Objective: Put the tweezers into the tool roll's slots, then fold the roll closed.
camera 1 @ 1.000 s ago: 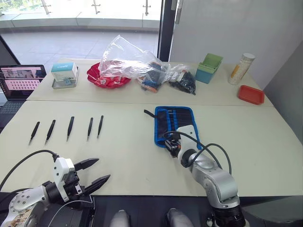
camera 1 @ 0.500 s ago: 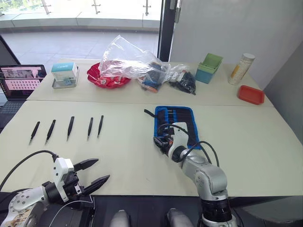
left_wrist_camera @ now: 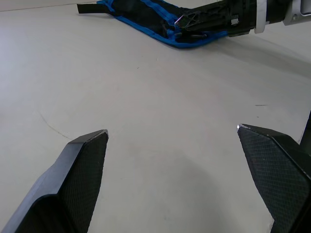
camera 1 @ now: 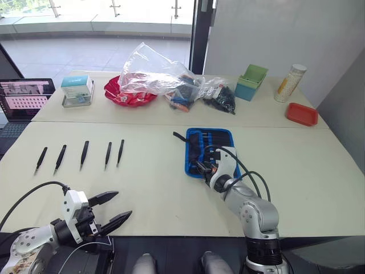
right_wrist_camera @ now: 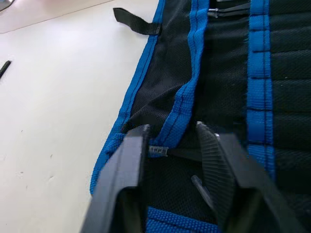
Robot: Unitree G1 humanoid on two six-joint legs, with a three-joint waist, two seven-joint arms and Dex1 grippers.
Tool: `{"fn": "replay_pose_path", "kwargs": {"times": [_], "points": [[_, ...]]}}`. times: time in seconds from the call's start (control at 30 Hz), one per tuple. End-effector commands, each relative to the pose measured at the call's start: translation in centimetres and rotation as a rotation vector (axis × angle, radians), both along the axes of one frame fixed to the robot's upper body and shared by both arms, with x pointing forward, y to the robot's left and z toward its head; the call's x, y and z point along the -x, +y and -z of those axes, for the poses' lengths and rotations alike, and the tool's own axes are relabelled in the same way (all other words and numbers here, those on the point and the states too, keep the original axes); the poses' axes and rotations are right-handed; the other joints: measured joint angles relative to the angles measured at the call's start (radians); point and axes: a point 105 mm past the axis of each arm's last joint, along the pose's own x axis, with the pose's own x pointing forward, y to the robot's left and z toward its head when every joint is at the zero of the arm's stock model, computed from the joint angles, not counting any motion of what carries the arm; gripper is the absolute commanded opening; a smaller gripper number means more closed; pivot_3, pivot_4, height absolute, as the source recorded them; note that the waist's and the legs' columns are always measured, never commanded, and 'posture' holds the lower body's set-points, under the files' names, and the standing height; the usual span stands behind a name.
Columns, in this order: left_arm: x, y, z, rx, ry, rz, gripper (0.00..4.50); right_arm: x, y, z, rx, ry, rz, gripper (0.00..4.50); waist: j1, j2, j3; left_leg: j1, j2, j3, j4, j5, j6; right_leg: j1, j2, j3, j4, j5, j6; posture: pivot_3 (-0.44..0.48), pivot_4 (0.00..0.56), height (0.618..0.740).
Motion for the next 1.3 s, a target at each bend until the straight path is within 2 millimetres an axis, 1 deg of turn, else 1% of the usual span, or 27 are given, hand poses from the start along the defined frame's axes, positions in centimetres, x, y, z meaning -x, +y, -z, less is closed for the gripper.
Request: {"fn": "replay_pose_path", "kwargs": {"times": [0.03,0.07,0.2,0.33,0.43,0.57,0.7,0.83,0.97,1.03,1.17,1.3], "points": [[-0.1,0.3,-0.9,-0.004,-0.042,-0.005,4.50,0.8,1.8,0.5,-0.012,0.030,-0.064,0.24,0.000,0.000,0.000,0.000,0.000,0.000,0.000,0.000,0.000,0.000,0.000,0.000,0.000,0.000,0.000,0.000,0.150,0.723],[0.0,0.3,-0.9,-0.004,-0.042,-0.005,4.50,0.8,1.9,0.6,-0.001,0.033,-0.068,0.03,0.000,0.000,0.000,0.000,0.000,0.000,0.000,0.000,0.000,0.000,0.000,0.000,0.000,0.000,0.000,0.000,0.150,0.723],[0.0,0.3,-0.8,-0.002,-0.041,-0.010,4.50,0.5,2.2,1.0,0.036,0.043,-0.069,0.03,-0.003,0.000,0.000,0.000,0.000,0.000,0.000,0.000,0.000,0.000,0.000,0.000,0.000,0.000,0.000,0.000,0.150,0.723],[0.1,0.4,-0.7,-0.001,-0.042,-0.015,4.50,0.3,2.1,0.8,0.011,0.033,-0.050,0.03,-0.004,0.000,0.000,0.001,0.000,0.000,-0.001,0.000,0.000,0.000,0.000,0.000,0.000,0.000,0.000,0.000,0.150,0.723],[0.2,0.4,-0.7,0.001,-0.042,-0.017,4.50,0.2,1.8,0.0,-0.043,0.014,-0.032,0.03,-0.003,0.000,0.000,0.001,0.000,0.000,-0.001,0.000,0.000,0.000,0.000,0.000,0.000,0.000,0.000,0.000,0.150,0.723],[0.3,0.4,-0.6,0.004,-0.042,-0.018,4.50,0.0,1.2,-1.6,-0.083,-0.026,-0.023,0.03,-0.002,0.000,0.000,0.000,0.000,0.000,-0.001,0.000,0.000,0.000,0.000,0.000,0.000,0.000,0.000,0.000,0.150,0.723],[0.2,0.4,-0.5,0.007,-0.041,-0.017,4.50,0.7,1.1,-3.1,-0.075,-0.065,-0.090,0.03,0.000,0.000,0.000,0.000,0.000,0.000,-0.001,0.000,0.000,0.000,0.000,0.000,0.000,0.000,0.000,0.000,0.150,0.723],[0.2,0.3,-0.3,0.011,-0.040,-0.014,4.50,1.3,0.7,-3.3,-0.030,-0.076,-0.148,0.03,0.000,0.000,0.000,0.000,0.000,0.000,0.000,0.000,0.000,0.000,0.000,0.000,0.000,0.000,0.000,0.000,0.150,0.723],[0.0,0.2,-0.1,0.015,-0.039,-0.012,4.50,1.4,-0.5,-3.3,0.036,-0.088,-0.175,0.03,0.001,0.000,0.000,0.000,0.000,0.000,0.000,0.000,0.000,0.000,0.000,0.000,-0.001,0.000,0.000,0.000,0.150,0.723],[0.0,0.1,-0.1,0.018,-0.038,-0.010,4.50,1.5,-0.9,-3.5,0.071,-0.104,-0.198,0.03,0.001,0.000,0.000,-0.001,0.000,0.000,0.000,0.000,0.000,0.000,0.000,0.000,-0.002,0.000,0.000,0.000,0.150,0.723],[-0.3,-0.2,-0.1,0.022,-0.040,-0.009,4.50,2.4,-0.5,-3.7,0.178,-0.159,-0.313,0.03,0.000,0.000,0.000,-0.001,0.000,0.000,0.000,0.000,0.000,0.000,0.000,0.000,-0.003,0.000,0.000,0.000,0.150,0.723],[-0.4,-0.7,-0.1,0.023,-0.032,0.018,4.50,3.8,0.3,-3.9,0.287,-0.231,-0.436,0.03,0.001,0.000,0.000,-0.001,0.000,0.000,-0.001,0.000,0.000,0.000,0.000,0.000,-0.003,0.000,0.000,0.000,0.150,0.723]]}}
